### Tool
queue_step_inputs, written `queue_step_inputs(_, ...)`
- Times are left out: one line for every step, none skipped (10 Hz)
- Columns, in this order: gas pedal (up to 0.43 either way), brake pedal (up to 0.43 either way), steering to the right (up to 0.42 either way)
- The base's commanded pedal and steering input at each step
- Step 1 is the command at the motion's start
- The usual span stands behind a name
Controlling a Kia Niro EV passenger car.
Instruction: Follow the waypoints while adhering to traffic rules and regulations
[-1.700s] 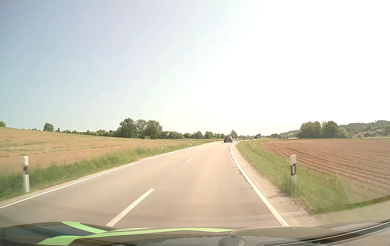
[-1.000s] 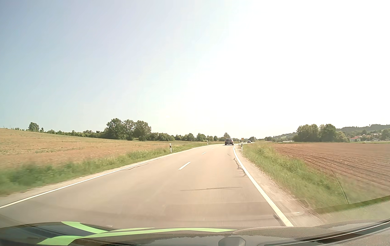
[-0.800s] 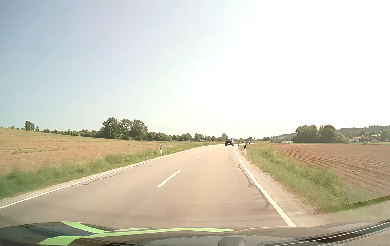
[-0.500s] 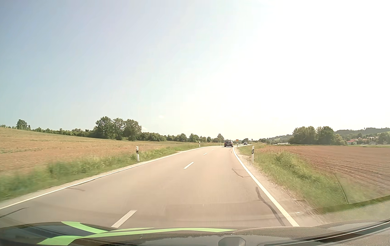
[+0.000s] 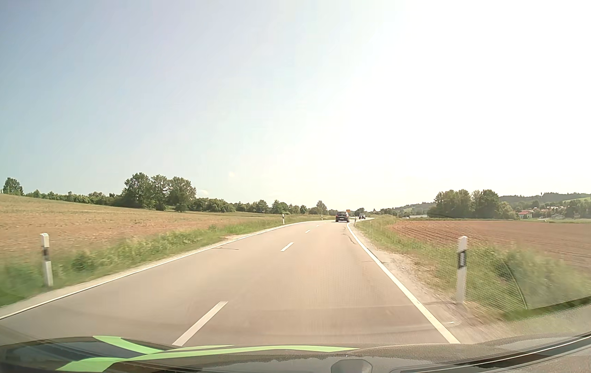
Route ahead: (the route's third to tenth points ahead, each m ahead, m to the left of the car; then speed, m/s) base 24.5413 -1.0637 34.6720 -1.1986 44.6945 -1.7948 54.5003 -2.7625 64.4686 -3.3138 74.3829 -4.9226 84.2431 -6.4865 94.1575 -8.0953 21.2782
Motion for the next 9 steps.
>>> queue_step_inputs(0.047,0.0,0.015)
queue_step_inputs(0.059,0.0,0.015)
queue_step_inputs(0.067,0.0,0.015)
queue_step_inputs(0.067,0.0,0.014)
queue_step_inputs(0.079,0.0,0.012)
queue_step_inputs(0.079,0.0,0.01)
queue_step_inputs(0.079,0.0,0.009)
queue_step_inputs(0.079,0.0,0.008)
queue_step_inputs(0.087,0.0,0.007)
